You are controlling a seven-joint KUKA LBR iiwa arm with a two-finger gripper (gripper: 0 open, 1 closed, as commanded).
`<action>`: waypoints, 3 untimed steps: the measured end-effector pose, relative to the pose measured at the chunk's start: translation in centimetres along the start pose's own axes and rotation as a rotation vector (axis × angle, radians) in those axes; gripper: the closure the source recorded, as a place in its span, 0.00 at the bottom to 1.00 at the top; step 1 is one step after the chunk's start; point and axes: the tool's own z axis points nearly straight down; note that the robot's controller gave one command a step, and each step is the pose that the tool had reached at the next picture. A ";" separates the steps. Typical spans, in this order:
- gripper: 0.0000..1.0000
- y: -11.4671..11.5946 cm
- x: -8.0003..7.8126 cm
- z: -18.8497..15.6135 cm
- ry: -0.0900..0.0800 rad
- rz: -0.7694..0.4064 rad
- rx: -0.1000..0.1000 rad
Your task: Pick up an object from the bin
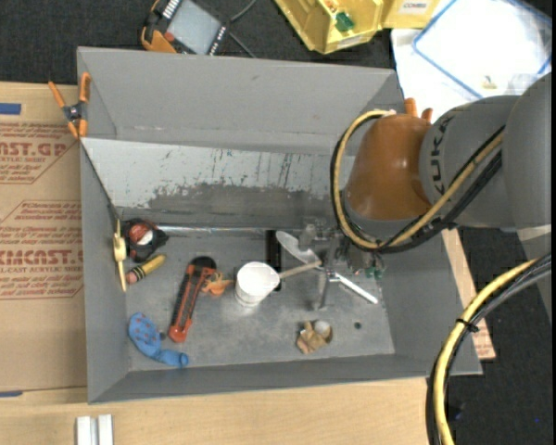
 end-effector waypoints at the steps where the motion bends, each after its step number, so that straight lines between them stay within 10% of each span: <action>1: 0.00 1.5 8.5 -5.9 -0.008 -0.162 -0.001; 2: 0.00 3.5 0.4 -2.9 -0.004 -0.007 -0.001; 3: 0.00 0.1 8.0 -0.2 -0.016 -0.454 0.003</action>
Offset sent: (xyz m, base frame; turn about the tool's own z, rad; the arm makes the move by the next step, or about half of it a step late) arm -0.0046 0.0337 0.0301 -0.0056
